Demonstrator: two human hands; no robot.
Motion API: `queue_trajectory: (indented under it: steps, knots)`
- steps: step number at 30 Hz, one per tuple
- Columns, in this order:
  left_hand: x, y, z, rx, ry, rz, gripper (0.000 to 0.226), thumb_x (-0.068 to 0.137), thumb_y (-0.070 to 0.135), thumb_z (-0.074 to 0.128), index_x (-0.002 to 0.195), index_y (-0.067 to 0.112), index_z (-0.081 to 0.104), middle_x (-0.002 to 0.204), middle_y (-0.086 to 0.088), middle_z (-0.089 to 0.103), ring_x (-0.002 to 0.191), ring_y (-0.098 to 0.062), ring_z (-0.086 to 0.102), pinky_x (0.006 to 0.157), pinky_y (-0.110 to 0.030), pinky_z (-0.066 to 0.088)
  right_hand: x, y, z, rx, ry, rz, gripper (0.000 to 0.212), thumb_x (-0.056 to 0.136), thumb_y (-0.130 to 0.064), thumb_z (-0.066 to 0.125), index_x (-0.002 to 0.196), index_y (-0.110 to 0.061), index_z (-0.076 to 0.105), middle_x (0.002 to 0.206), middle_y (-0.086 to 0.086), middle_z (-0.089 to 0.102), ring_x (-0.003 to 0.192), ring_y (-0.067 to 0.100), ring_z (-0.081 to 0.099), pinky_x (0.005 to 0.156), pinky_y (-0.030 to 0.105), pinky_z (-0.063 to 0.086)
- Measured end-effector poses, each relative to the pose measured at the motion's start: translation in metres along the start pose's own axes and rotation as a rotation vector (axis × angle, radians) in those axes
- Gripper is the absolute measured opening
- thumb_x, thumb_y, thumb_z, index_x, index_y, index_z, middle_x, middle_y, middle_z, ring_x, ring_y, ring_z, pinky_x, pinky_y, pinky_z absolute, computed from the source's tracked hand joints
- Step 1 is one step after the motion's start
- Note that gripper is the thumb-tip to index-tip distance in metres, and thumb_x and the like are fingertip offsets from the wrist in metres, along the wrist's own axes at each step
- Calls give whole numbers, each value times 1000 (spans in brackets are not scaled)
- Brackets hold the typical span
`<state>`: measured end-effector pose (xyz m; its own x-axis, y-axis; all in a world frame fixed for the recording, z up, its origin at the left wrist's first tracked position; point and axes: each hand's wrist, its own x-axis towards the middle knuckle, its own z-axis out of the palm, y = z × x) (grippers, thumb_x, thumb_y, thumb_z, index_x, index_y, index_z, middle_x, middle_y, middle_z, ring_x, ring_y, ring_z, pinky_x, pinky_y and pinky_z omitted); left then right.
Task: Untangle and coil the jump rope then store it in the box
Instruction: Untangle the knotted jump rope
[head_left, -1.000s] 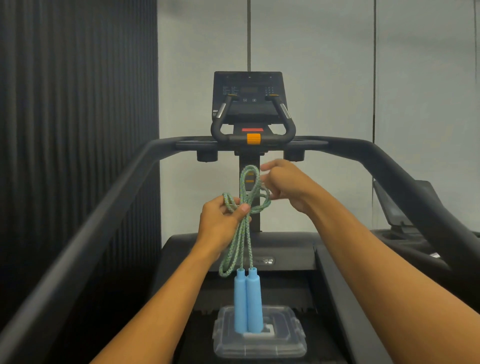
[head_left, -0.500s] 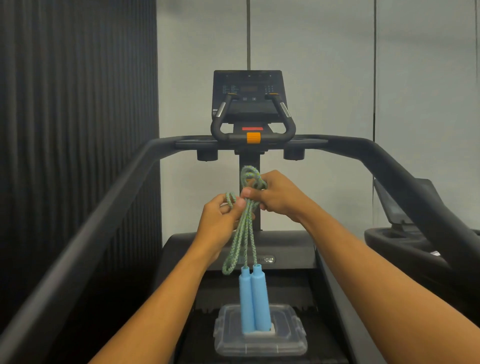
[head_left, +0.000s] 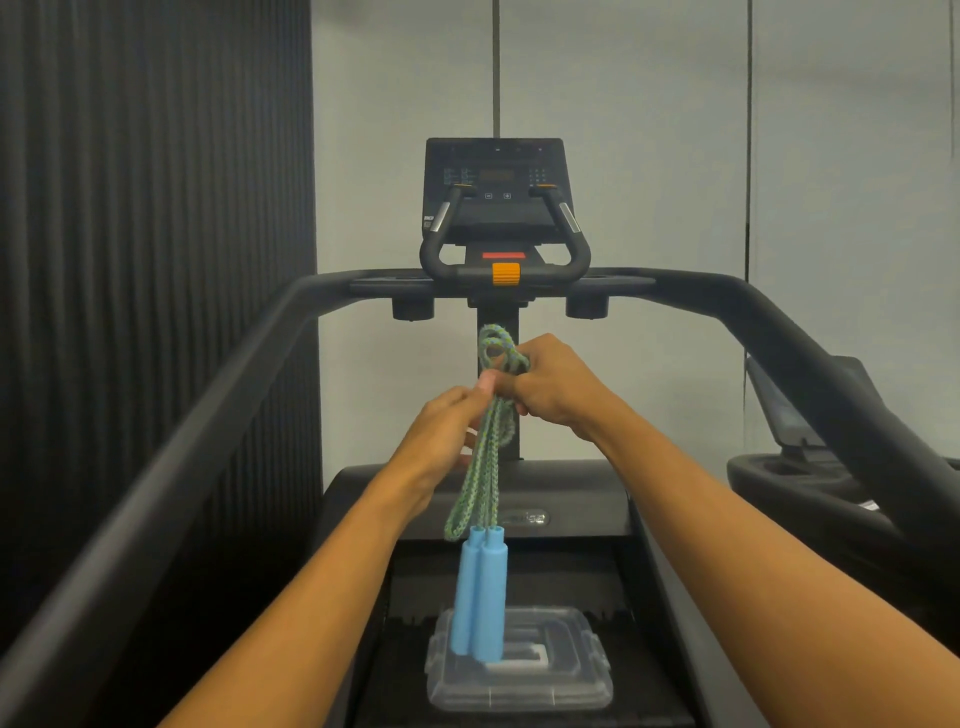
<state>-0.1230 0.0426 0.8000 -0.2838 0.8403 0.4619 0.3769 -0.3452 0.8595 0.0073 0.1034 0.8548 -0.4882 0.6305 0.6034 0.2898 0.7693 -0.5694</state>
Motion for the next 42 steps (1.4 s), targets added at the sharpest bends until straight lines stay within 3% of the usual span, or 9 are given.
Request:
queue_trajectory:
  steps: [7,12,16,21,24,26,30,37,42]
  knots:
    - [0,-3,-7,129,-36,108,18,96,28,67,96,13,77,96,-7,77,89,-13,68,85,-28,50,3,5,-1,40,-64,-3,18,89,-25,75,78,-13,68,66,1,64,54,13,53,58,27,47]
    - [0,-4,-7,37,-25,66,17,98,24,64,100,16,78,98,-4,78,92,-9,69,80,-24,46,1,8,-5,167,-84,-36,19,82,-20,82,85,-10,67,65,-2,65,53,14,52,48,20,43]
    - [2,-7,-8,-18,-9,66,19,101,18,59,101,13,77,107,-7,78,98,-8,68,88,-24,51,-1,10,-10,211,-120,-28,31,78,-11,84,97,4,66,76,14,69,60,19,58,51,23,46]
    - [6,-12,-9,-108,65,-9,21,104,18,53,97,7,71,93,-11,74,93,-26,68,96,-47,54,-1,10,-16,190,-117,64,14,84,-5,77,95,-7,68,78,10,71,64,14,59,56,20,40]
    - [4,-11,-10,-99,89,-17,23,105,17,49,92,9,65,82,-10,70,84,-24,67,85,-42,56,-1,10,-20,166,-86,74,6,92,-7,66,92,-5,71,87,10,73,70,12,57,61,21,38]
    - [2,-10,-10,-99,90,-2,25,106,14,46,88,7,62,82,-10,67,80,-20,67,86,-40,55,0,11,-21,150,-56,67,21,100,-11,56,85,-8,71,78,6,71,73,14,61,68,25,42]
    - [-1,-6,-10,-103,73,19,29,107,11,39,84,6,56,76,-6,59,67,-17,60,76,-33,53,2,11,-18,248,-50,98,32,107,-18,43,90,-8,68,62,3,53,50,14,53,64,32,52]
    - [-2,0,-11,-266,42,7,28,107,11,42,84,6,56,73,-5,55,62,-17,54,76,-36,51,-1,8,-15,-57,60,25,16,100,-10,56,110,-12,68,85,0,59,78,16,55,58,19,40]
    - [2,1,-10,-310,25,15,29,107,13,45,85,5,62,74,-3,64,70,-19,67,84,-41,56,-5,12,-8,-123,52,58,21,86,1,50,90,1,70,80,8,64,78,24,59,66,29,49]
